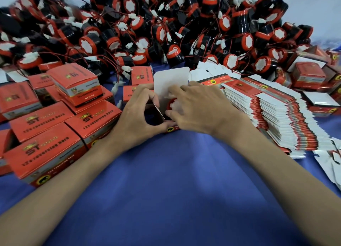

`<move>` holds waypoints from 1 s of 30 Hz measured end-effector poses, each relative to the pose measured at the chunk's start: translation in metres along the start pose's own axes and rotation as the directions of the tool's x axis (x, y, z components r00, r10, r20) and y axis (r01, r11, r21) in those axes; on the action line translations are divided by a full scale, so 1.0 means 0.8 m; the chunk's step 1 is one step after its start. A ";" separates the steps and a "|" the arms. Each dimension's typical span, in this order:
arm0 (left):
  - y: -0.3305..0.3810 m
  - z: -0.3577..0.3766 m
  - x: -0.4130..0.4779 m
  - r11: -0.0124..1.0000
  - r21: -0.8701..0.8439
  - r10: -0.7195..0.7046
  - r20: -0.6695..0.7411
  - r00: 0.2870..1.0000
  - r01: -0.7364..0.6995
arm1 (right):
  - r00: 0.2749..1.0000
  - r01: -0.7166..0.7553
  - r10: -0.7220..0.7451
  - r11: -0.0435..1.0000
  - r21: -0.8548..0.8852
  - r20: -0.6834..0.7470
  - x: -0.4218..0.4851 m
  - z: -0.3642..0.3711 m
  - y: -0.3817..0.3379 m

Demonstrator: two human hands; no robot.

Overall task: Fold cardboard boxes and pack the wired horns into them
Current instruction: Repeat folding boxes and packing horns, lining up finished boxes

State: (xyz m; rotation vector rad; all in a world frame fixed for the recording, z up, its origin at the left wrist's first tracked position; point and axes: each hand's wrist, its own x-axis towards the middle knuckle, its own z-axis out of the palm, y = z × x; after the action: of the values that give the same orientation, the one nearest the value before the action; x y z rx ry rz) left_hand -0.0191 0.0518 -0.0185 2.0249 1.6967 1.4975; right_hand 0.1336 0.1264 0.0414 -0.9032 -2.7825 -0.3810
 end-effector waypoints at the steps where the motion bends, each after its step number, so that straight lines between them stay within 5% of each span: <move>1: 0.000 0.000 0.000 1.000 0.005 0.008 0.002 1.000 -0.008 | 0.999 0.011 -0.010 0.999 -0.034 0.036 0.002 -0.002 0.002; 15: -0.004 0.003 0.000 0.998 0.067 0.009 0.018 1.000 -0.010 | 0.989 0.035 -0.004 0.978 -0.207 0.147 -0.002 -0.007 -0.014; 21: -0.006 0.003 -0.001 0.996 0.086 0.034 0.014 0.999 -0.035 | 0.995 -0.053 0.058 0.997 -0.062 0.077 0.001 0.000 -0.011; 30: -0.008 0.004 0.001 0.997 0.075 0.028 0.019 0.999 -0.030 | 0.991 0.003 -0.020 0.992 0.126 0.136 0.013 0.002 0.006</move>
State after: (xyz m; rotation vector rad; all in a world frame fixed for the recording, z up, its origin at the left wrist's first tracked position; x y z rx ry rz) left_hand -0.0211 0.0563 -0.0235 2.1023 1.7501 1.4400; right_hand 0.1278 0.1366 0.0439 -0.9167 -2.8979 -0.1480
